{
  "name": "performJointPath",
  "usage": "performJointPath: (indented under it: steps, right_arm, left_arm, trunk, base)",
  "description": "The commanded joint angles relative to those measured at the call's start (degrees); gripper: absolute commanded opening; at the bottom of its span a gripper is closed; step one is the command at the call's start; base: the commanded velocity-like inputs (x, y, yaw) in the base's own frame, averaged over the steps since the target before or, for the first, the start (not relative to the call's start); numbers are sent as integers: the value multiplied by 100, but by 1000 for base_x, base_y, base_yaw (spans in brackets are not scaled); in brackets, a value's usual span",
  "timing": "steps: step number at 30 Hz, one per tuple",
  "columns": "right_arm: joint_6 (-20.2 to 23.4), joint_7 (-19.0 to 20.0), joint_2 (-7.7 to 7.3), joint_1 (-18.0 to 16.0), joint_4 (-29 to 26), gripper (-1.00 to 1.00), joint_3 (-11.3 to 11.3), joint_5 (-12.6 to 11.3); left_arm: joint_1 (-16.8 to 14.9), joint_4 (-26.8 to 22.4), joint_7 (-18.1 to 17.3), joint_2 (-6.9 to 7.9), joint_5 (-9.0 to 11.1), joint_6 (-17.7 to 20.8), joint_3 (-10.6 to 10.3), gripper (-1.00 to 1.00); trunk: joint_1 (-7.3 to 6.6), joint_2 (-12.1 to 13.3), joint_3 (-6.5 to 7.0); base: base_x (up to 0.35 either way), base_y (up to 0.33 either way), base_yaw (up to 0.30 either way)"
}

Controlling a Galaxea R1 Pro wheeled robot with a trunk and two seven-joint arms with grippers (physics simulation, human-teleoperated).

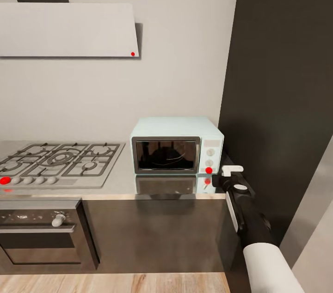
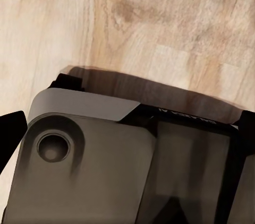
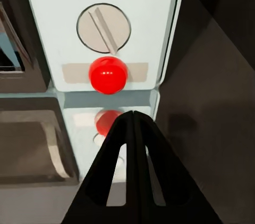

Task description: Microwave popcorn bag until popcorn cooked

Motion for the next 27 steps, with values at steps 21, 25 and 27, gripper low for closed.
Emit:
performJointPath:
  steps: [21,25,27]
  right_arm:
    - [32,49,49,-4,-1,-100,-3,32]
    - [30,55,49,-4,6,-100,-5,21]
    - [31,52,49,-4,12,-100,-5,17]
  left_arm:
    - [-5,8,-7,7,103,-25,-48,100]
    - [-5,8,-4,8,103,-26,-48,100]
    - [-5,8,-3,8,103,-24,-48,100]
  trunk:
    - [0,-5,-7]
    - [0,-5,-7]
    - [0,-5,-7]
  base:
    - [19,0,0]
    - [88,0,0]
    - [81,0,0]
